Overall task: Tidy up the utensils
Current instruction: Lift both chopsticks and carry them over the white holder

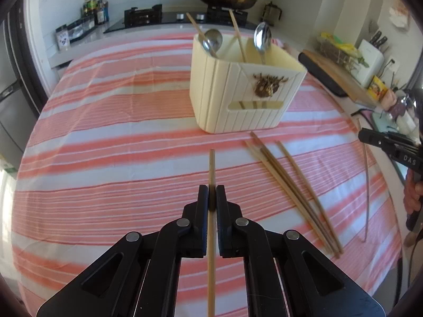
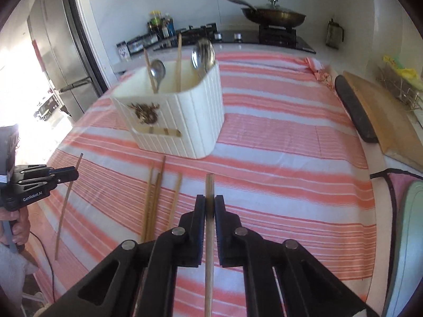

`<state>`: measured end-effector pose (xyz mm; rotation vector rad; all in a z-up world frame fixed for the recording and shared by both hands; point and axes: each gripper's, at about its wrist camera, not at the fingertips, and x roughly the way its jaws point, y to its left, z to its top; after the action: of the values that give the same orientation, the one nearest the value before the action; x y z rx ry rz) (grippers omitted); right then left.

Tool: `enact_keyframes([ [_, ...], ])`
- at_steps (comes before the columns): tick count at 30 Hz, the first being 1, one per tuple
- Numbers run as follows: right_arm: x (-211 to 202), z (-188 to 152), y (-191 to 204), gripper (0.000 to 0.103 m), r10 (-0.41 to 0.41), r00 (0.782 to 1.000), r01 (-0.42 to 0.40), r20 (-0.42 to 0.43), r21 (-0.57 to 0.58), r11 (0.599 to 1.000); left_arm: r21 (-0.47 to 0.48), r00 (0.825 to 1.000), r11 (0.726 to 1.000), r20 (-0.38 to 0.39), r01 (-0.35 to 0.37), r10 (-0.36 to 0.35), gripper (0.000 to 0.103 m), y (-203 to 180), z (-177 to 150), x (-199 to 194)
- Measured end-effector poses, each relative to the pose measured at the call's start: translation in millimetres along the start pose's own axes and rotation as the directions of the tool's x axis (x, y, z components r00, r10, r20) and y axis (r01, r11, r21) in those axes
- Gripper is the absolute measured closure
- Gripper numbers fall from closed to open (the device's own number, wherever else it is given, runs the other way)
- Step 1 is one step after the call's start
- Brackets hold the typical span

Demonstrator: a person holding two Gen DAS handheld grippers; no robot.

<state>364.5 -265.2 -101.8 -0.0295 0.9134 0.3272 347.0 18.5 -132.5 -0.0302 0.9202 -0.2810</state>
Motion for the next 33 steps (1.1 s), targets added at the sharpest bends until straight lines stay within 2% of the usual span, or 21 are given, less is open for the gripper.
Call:
enact_keyframes([
  [7, -71, -5, 10, 0.096, 0.037, 0.989, -0.037, 0.145, -0.006, 0.999, 0.001, 0.993, 0.999, 0.105, 0.048, -0.047, 0.099, -5, 0, -49],
  [17, -116, -7, 15, 0.096, 0.062, 0.971, -0.062, 0.233, -0.008, 0.998, 0.006, 0.976, 0.996, 0.196, 0.092, -0.091, 0.099, -19, 6, -95],
  [23, -135, 12, 17, 0.096, 0.100, 0.951, -0.105, 0.292, 0.001, 0.994, -0.015, 0.964, 0.993, 0.239, 0.121, -0.114, 0.099, -18, 20, -118],
  [26, -140, 32, 24, 0.096, 0.113, 0.938, -0.113, 0.328, -0.018, 0.993, -0.006, 0.955, 0.992, 0.272, 0.125, -0.119, 0.099, -18, 37, -130],
  [29, -143, 60, 34, 0.096, 0.108, 0.921, -0.099, 0.375, -0.045, 0.994, 0.005, 0.940, 0.991, 0.317, 0.130, -0.125, 0.099, -18, 69, -144],
  [33, -144, 113, 45, 0.096, 0.094, 0.881, -0.063, 0.464, -0.082, 0.995, 0.012, 0.912, 0.994, 0.397, 0.111, -0.107, 0.099, -19, 127, -158],
])
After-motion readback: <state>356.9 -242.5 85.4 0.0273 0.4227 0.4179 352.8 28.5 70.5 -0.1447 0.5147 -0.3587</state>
